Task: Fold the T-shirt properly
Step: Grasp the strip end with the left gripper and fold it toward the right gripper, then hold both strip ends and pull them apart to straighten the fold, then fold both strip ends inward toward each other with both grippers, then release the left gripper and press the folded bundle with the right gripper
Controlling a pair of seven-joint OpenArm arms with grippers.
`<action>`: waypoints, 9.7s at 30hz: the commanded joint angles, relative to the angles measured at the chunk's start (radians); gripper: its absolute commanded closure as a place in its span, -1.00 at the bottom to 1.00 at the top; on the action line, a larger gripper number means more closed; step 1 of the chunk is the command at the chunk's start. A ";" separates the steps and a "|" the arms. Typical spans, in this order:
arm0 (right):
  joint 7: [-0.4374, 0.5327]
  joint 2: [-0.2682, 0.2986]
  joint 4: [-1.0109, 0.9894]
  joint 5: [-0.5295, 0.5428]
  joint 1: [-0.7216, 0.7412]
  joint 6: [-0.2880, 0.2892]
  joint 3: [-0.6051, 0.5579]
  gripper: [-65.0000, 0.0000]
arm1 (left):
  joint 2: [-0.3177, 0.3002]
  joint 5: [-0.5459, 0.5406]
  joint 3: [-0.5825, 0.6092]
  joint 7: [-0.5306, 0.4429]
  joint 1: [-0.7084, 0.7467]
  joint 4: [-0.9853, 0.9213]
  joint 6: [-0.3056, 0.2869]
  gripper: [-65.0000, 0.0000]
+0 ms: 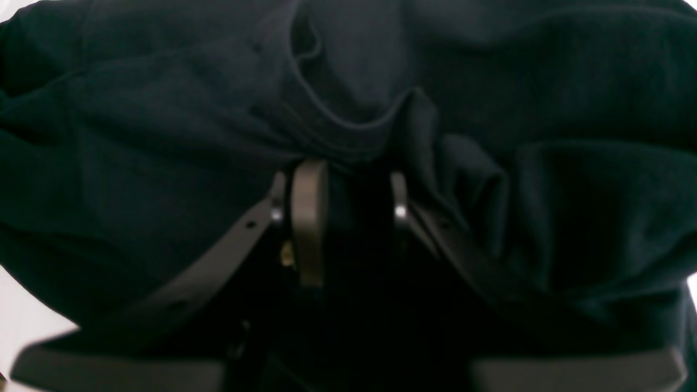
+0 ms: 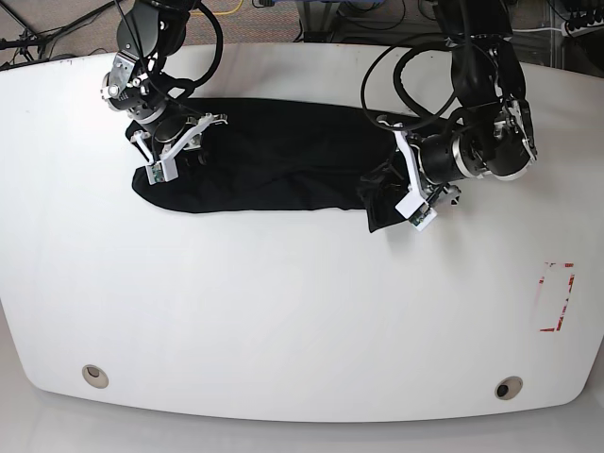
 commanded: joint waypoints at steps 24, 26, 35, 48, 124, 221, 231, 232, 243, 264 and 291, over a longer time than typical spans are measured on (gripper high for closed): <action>-0.021 0.010 0.021 -0.012 -0.006 -0.001 -0.080 0.55 | 0.113 -0.028 0.035 -0.020 -0.047 -0.042 -0.001 -0.14; -0.021 0.010 0.022 -0.012 -0.003 -0.001 -0.082 0.55 | 0.132 -0.036 0.042 -0.020 -0.058 -0.042 -0.001 -0.24; -0.021 0.006 0.033 -0.012 0.003 -0.001 -0.083 0.56 | 0.074 -0.182 0.059 -0.020 -0.098 -0.022 -0.001 -0.20; -0.156 0.003 0.268 -0.010 0.015 -0.001 -0.083 0.50 | -0.173 -0.068 -0.189 -0.035 -0.086 -0.108 0.001 0.79; -0.465 0.102 -0.126 0.634 0.114 -0.001 0.266 -0.67 | -0.293 0.042 -0.068 -0.285 -0.012 -0.565 -0.001 0.89; -0.466 0.021 0.360 0.496 0.101 -0.160 -0.160 1.00 | 0.166 0.526 0.036 -0.337 -0.096 -0.682 0.079 0.88; -0.461 -0.023 0.360 0.460 0.101 -0.160 -0.182 0.84 | 0.166 0.526 0.036 -0.337 -0.096 -0.685 0.079 0.88; -0.460 -0.026 0.360 0.458 0.101 -0.160 -0.191 0.81 | 0.166 0.526 0.036 -0.337 -0.096 -0.685 0.079 0.88; -0.372 -0.023 0.358 0.456 0.098 -0.229 -0.334 -0.08 | 0.166 0.526 0.036 -0.338 -0.096 -0.685 0.079 0.88; -0.320 0.132 0.377 0.515 0.138 -0.286 -0.375 -0.18 | 0.152 0.372 0.035 -0.337 -0.098 -0.611 0.072 0.26; -0.267 0.227 0.372 0.506 0.106 -0.286 -0.476 -0.17 | -0.242 -0.350 -0.048 -0.334 -0.104 -0.185 0.073 -0.02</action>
